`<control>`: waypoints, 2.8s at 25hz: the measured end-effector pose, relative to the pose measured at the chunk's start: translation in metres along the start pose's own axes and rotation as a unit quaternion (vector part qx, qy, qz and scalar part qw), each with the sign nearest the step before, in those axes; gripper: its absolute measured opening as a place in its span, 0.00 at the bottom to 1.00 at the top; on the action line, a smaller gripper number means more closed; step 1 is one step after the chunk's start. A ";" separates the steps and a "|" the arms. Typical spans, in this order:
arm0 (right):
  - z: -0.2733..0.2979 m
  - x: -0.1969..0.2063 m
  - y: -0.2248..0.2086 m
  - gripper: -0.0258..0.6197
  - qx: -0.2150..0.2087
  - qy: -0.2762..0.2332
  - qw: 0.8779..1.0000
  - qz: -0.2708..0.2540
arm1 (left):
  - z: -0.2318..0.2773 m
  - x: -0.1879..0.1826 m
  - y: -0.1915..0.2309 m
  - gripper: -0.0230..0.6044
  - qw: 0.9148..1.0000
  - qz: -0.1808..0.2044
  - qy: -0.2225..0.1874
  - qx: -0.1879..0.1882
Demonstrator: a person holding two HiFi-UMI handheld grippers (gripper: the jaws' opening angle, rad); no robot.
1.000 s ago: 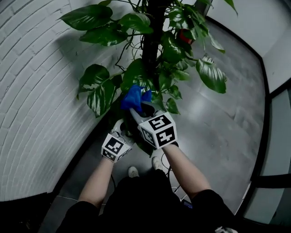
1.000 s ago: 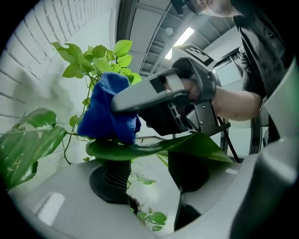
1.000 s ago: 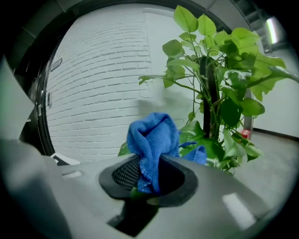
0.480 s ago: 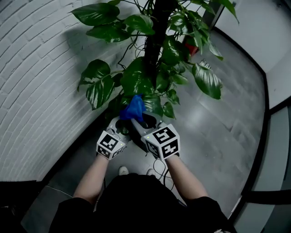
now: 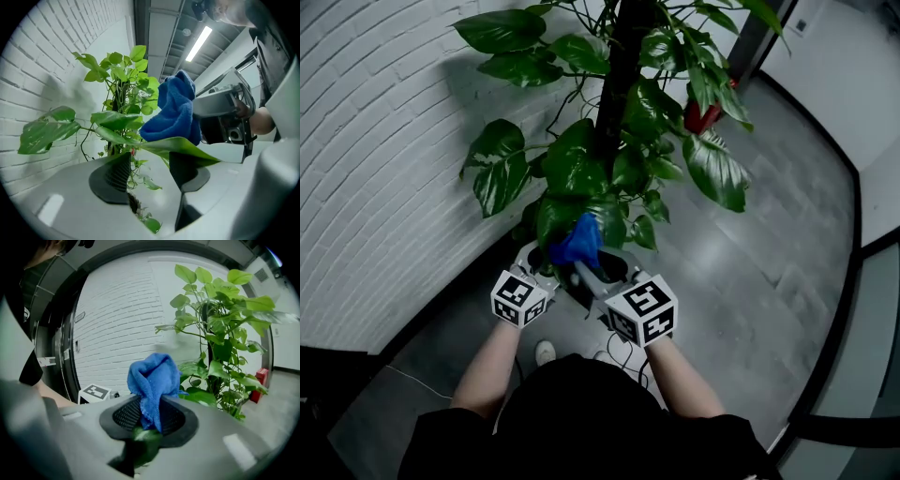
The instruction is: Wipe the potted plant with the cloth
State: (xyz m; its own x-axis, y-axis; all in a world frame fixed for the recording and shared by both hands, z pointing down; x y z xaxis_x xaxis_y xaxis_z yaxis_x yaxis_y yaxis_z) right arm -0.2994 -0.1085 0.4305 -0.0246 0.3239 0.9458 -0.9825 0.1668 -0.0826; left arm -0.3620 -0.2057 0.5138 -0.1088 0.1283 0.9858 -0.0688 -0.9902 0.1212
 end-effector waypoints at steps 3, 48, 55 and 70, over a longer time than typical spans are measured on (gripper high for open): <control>-0.010 0.008 0.003 0.20 -0.005 0.002 1.000 -0.001 | -0.001 -0.001 -0.003 0.46 1.000 -0.011 -0.005 -0.012; -0.094 0.007 -0.090 0.20 0.020 -0.092 0.995 0.032 | 0.006 0.015 -0.058 0.46 0.992 -0.077 -0.023 -0.094; -0.002 -0.018 -0.120 0.20 0.036 -0.056 0.998 0.012 | 0.011 0.013 -0.043 0.46 0.996 -0.076 -0.015 -0.053; 0.061 0.006 -0.100 0.20 0.024 0.000 1.000 -0.016 | 0.013 0.019 -0.016 0.46 0.995 -0.100 -0.015 -0.019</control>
State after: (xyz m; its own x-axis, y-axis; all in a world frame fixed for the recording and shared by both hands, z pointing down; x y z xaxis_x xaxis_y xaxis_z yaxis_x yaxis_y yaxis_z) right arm -0.2125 -0.1802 0.4641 0.0079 0.3186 0.9479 -0.9906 0.1321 -0.0362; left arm -0.3501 -0.1881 0.5324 -0.0601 0.3204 0.9454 -0.1241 -0.9421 0.3114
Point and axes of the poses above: the fingertips, and each gripper's own axes: z forward along the fingers, y to its left, x out of its underside, the point moved 6 cm from there along -z, backward along the fingers, and after that the axes turned 3 degrees about -z, right-handed, at the moved point
